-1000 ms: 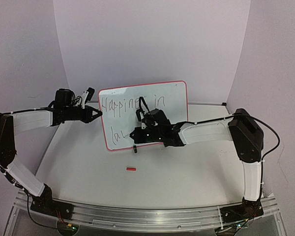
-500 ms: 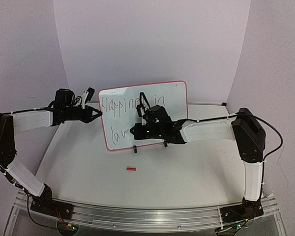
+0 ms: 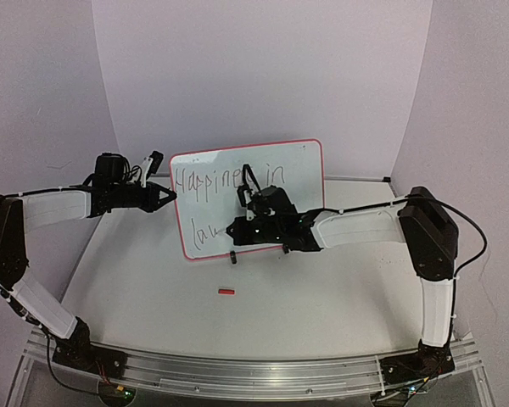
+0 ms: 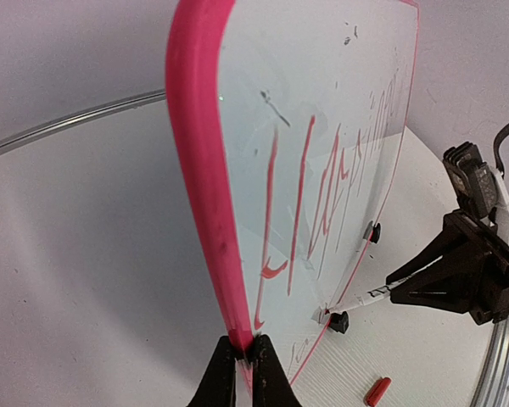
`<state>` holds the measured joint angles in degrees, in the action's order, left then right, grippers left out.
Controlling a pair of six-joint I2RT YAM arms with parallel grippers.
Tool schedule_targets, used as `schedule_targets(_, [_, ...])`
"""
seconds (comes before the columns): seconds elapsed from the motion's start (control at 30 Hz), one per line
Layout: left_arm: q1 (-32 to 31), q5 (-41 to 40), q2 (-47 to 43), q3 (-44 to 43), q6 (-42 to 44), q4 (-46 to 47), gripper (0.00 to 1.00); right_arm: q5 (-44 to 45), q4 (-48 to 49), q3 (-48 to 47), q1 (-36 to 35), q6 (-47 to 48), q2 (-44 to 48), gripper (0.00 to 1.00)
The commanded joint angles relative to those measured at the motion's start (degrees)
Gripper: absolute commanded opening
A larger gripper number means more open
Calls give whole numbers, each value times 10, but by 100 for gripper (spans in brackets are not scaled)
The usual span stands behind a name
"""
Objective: Write a sentence on the whiteboard
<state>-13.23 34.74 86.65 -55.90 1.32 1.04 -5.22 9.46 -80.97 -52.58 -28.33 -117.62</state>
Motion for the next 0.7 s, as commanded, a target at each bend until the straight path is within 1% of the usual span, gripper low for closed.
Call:
schedule_targets(0.0, [0,-17,-7,-10,27,4,0,2,4,10,6,-11,21,0])
schedule_targets(0.2, [0,-17,-7,-11,26,3,0,18,6,11,5,-7,28,0])
schedule_targets(0.33, [0,-18,-6,-11,27,3,0,33,9,19,5,0,52,0])
schedule_targets(0.5, [0,-16,-5,-10,27,4,0,30,21,35,6,-6,82,0])
schedule_targets(0.67, [0,-17,-6,-9,27,5,0,35,23,37,7,-6,80,0])
